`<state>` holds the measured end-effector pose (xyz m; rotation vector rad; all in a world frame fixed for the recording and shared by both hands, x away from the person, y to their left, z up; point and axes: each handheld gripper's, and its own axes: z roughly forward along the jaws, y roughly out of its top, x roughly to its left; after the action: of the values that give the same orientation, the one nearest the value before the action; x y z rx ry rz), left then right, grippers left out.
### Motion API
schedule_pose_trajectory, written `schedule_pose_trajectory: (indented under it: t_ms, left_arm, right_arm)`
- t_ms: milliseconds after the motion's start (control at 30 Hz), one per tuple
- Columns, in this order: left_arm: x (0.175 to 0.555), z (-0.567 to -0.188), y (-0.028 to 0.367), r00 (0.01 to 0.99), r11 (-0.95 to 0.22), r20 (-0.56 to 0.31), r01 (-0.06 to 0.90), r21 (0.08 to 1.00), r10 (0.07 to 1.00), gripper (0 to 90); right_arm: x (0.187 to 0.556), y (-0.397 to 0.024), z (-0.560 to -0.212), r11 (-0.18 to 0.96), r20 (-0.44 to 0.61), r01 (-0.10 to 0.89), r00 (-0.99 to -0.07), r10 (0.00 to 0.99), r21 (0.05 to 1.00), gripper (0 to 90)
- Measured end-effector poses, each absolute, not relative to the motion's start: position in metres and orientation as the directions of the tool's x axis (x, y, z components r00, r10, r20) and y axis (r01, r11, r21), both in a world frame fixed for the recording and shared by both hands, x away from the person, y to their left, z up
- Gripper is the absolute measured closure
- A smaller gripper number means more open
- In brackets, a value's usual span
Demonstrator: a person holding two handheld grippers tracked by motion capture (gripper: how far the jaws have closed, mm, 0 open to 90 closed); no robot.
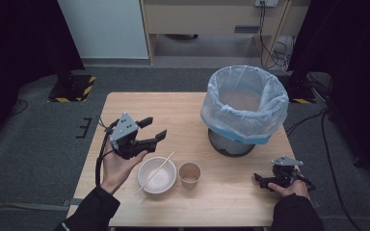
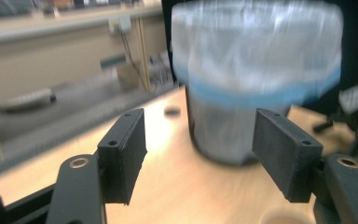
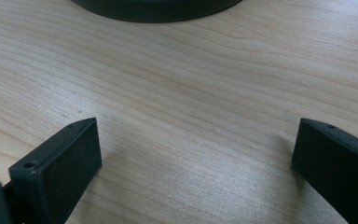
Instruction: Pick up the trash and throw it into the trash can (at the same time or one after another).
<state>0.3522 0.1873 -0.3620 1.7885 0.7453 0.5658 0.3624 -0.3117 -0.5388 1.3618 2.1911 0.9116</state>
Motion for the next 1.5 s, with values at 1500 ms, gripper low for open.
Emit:
schedule_pose_trajectory:
  t_ms: [1500]
  left_arm:
    - [0.345,-0.489,0.189,0.656,-0.417,-0.083,0.567,0.711,0.751,70.1]
  right_arm:
    - [0.362,-0.311,-0.539,0.322,0.004,0.629,-0.459,0.889,0.708,1.6]
